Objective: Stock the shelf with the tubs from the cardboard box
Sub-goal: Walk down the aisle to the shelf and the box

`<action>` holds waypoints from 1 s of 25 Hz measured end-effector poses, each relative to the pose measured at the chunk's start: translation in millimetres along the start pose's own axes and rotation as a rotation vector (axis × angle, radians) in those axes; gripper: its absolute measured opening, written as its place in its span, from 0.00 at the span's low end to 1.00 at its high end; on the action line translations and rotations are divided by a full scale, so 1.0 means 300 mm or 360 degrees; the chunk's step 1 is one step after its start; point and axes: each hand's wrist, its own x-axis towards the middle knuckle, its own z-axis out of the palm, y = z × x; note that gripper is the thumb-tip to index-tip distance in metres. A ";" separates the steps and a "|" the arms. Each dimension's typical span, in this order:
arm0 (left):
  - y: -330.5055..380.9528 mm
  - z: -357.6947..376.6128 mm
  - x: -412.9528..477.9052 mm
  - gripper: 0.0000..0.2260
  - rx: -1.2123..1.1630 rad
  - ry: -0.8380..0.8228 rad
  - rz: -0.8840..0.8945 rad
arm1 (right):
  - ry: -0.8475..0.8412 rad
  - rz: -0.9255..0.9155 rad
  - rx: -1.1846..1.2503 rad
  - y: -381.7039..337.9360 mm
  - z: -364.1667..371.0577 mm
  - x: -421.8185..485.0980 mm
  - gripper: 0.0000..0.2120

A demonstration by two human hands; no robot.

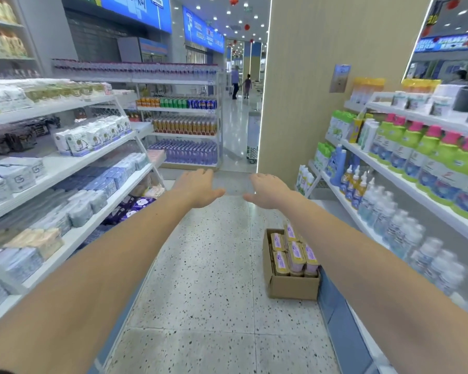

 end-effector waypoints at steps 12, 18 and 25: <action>-0.273 0.099 1.145 0.31 0.0122 0.0019 0.0224 | 0.0041 0.0201 0.0038 0.270 0.127 1.083 0.27; -0.303 0.155 1.685 0.31 0.0132 -0.0019 0.0392 | 0.0044 0.0438 0.0087 0.491 0.140 1.479 0.29; -0.125 0.270 2.312 0.30 0.0113 -0.0027 0.0653 | 0.0038 0.0724 0.0081 0.914 0.221 1.858 0.27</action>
